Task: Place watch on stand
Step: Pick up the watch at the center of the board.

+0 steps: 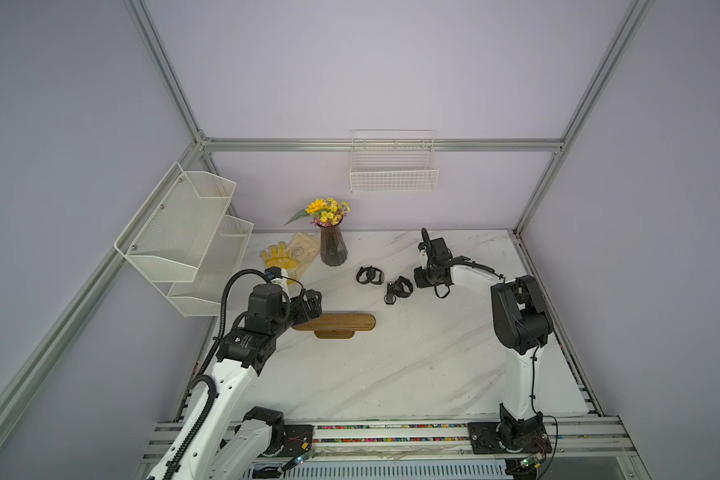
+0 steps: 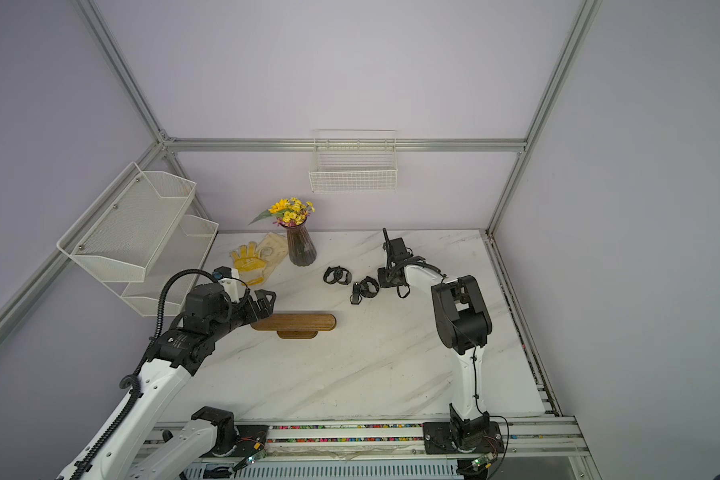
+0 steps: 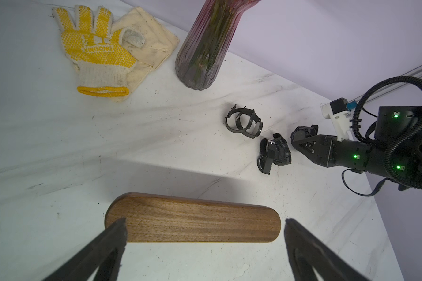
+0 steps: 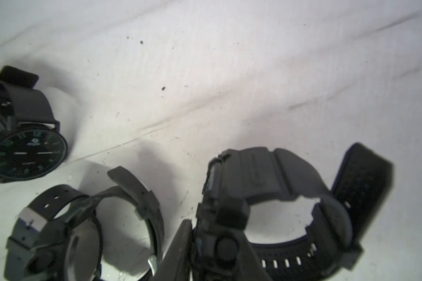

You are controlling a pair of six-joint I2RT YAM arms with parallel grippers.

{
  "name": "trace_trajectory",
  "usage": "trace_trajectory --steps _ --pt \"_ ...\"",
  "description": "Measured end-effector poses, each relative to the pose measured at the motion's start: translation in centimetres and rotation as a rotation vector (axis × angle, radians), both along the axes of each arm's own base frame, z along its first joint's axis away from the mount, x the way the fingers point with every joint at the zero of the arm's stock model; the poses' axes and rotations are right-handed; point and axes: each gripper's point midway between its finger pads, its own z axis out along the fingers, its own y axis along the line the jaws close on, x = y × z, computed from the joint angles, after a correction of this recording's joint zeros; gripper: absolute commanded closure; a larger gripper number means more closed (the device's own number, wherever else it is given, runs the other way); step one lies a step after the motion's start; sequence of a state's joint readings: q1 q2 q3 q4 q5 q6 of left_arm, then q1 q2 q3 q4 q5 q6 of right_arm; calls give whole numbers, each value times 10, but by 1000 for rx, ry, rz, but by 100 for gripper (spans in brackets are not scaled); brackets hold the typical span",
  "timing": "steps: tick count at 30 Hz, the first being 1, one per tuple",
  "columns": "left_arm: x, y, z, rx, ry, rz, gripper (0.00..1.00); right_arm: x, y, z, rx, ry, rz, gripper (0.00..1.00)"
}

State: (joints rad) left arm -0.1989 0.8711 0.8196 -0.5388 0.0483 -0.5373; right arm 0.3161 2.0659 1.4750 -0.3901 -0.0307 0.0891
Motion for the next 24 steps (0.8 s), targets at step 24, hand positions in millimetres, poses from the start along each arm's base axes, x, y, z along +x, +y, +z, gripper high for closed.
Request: trace_trajectory --steps 24 --pt "4 -81 -12 -72 28 -266 0 -118 108 127 326 -236 400 77"
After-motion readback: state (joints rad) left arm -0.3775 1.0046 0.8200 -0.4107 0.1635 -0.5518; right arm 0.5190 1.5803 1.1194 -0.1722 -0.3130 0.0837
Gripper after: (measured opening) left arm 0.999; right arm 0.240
